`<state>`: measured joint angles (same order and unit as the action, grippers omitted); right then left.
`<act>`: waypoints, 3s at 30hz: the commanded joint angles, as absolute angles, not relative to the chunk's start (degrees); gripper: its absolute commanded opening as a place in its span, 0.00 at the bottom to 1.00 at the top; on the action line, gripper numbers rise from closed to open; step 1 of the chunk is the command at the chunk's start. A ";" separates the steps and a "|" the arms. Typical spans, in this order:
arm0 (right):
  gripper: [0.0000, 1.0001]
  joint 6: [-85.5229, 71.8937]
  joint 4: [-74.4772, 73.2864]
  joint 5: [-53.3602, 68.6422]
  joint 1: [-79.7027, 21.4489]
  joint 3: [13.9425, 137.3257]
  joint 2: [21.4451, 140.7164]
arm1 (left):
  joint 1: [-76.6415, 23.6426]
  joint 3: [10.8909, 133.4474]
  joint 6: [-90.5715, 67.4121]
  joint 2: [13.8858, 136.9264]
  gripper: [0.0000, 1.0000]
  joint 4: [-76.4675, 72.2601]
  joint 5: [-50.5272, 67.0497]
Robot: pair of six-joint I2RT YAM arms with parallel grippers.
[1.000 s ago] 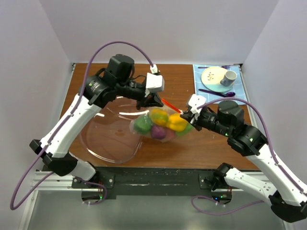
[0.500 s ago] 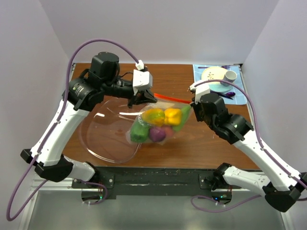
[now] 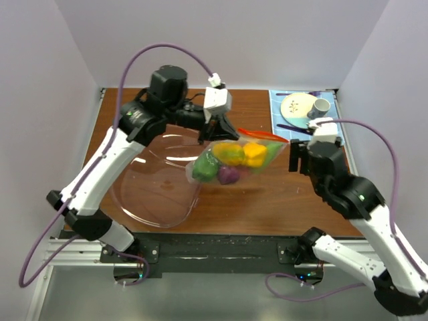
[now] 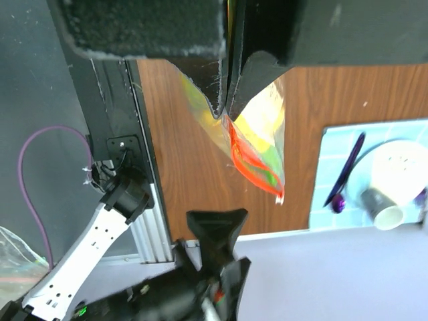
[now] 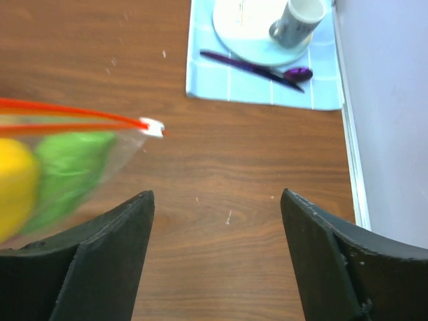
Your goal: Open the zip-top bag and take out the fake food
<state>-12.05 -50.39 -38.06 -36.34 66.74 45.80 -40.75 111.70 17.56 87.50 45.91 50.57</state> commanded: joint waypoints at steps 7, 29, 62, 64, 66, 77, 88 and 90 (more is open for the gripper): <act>0.78 -11.16 -41.84 -42.36 -36.30 66.10 32.09 | -46.85 126.38 14.85 105.62 0.00 38.15 52.91; 0.66 -17.67 -35.95 -37.02 -36.30 55.11 41.58 | -54.84 100.99 40.78 104.42 0.00 58.81 47.38; 0.69 -11.14 -46.92 -32.24 -36.30 54.83 42.62 | -47.20 91.84 33.75 93.78 0.00 47.29 46.41; 0.69 -12.48 -48.69 -31.12 -36.30 55.55 42.80 | -46.41 91.76 32.52 93.43 0.00 45.54 45.44; 0.69 -12.22 -48.25 -29.88 -36.30 55.55 42.89 | -46.14 91.93 32.26 93.25 0.00 45.26 45.27; 0.69 -10.02 -47.64 -26.72 -36.30 55.46 46.84 | -45.88 90.70 30.15 92.46 0.00 43.16 43.95; 0.69 -9.40 -46.41 -24.09 -36.30 54.67 49.22 | -45.70 90.79 29.36 92.37 0.00 43.24 43.86; 0.69 -9.58 -46.32 -23.99 -36.30 54.75 49.13 | -45.70 91.05 29.27 92.37 0.00 43.24 43.60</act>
<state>-10.22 -47.97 -25.50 -36.32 53.36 48.77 -46.13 90.74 30.55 95.00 45.39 43.13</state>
